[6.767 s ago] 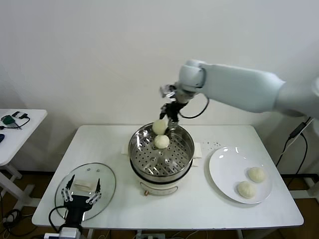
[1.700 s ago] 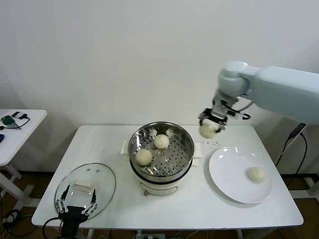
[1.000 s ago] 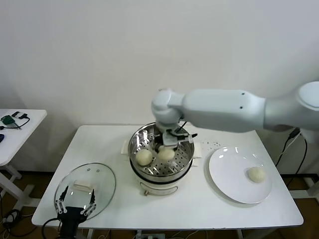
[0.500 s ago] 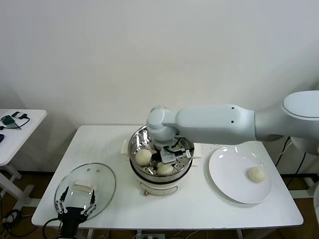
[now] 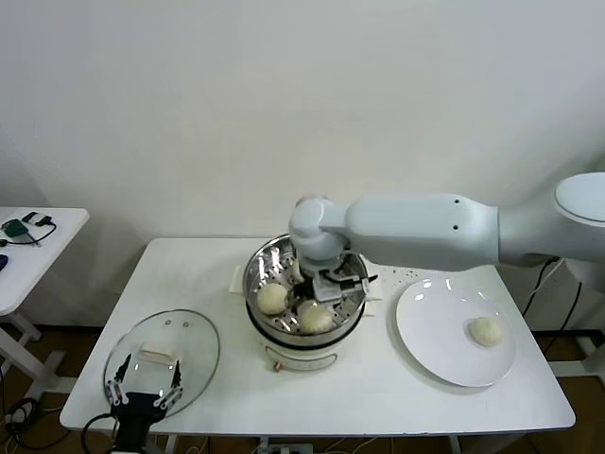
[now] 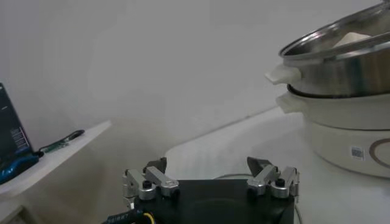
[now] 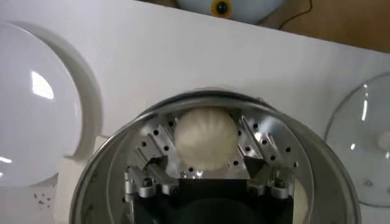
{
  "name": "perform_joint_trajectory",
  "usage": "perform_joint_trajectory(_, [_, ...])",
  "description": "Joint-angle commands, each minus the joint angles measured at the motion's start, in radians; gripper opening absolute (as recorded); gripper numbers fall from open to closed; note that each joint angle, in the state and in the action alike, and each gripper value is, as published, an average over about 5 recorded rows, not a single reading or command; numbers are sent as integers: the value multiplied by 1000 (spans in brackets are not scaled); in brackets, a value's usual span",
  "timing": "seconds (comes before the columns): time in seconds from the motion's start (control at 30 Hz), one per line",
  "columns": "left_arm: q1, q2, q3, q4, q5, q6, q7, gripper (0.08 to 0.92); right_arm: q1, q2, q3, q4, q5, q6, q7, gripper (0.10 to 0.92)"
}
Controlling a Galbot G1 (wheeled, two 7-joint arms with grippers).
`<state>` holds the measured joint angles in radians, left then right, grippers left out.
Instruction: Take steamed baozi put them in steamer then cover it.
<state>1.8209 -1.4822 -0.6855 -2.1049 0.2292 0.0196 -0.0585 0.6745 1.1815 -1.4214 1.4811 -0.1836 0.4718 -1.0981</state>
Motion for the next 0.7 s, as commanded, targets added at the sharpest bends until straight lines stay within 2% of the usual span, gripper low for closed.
perform_joint_trajectory(0.03, [-10,4,9,0,5,4,1,823,134,-118,-33,-94,163,-105,44,823])
perform_joint_trajectory(0.3, [-29,15,15,1,4,6,3,823,181,-320,-152,-200,504,-528,43,823])
perform_joint_trajectory(0.47, [-32,21,18,-6,3,7,5,823,124,-475,-153,-209,494,-604,-8,823])
perform_joint_trajectory(0.7, [-40,21,25,-3,7,11,6,823,-67,-645,-76,-217,401,-623,-11,823])
